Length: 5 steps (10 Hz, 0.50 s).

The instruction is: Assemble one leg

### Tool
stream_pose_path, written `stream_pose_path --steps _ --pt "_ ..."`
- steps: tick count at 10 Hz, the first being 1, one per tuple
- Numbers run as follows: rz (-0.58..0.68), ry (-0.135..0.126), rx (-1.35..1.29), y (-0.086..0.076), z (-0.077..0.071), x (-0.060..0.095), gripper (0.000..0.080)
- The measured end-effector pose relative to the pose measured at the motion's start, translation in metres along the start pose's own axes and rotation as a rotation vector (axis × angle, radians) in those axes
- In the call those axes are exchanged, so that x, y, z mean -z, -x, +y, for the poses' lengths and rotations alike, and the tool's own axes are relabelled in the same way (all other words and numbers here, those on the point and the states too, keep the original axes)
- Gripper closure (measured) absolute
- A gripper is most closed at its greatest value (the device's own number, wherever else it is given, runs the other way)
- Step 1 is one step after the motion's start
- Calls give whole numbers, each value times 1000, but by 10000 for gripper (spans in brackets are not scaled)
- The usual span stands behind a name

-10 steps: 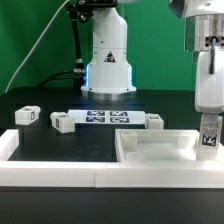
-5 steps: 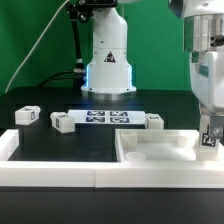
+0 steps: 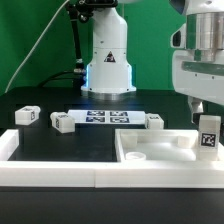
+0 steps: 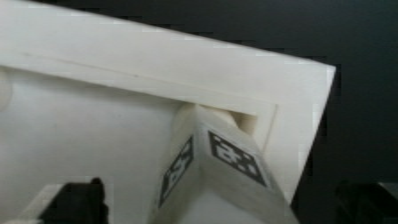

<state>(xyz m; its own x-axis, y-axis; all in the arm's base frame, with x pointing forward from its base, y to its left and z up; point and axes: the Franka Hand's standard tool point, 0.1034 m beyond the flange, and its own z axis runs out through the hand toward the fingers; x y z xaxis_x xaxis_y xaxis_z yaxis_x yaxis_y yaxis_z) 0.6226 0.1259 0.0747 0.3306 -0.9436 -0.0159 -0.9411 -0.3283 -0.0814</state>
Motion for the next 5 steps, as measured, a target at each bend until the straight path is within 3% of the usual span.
stream_pose_path --steps 5 --pt "28 19 498 -1 0 0 150"
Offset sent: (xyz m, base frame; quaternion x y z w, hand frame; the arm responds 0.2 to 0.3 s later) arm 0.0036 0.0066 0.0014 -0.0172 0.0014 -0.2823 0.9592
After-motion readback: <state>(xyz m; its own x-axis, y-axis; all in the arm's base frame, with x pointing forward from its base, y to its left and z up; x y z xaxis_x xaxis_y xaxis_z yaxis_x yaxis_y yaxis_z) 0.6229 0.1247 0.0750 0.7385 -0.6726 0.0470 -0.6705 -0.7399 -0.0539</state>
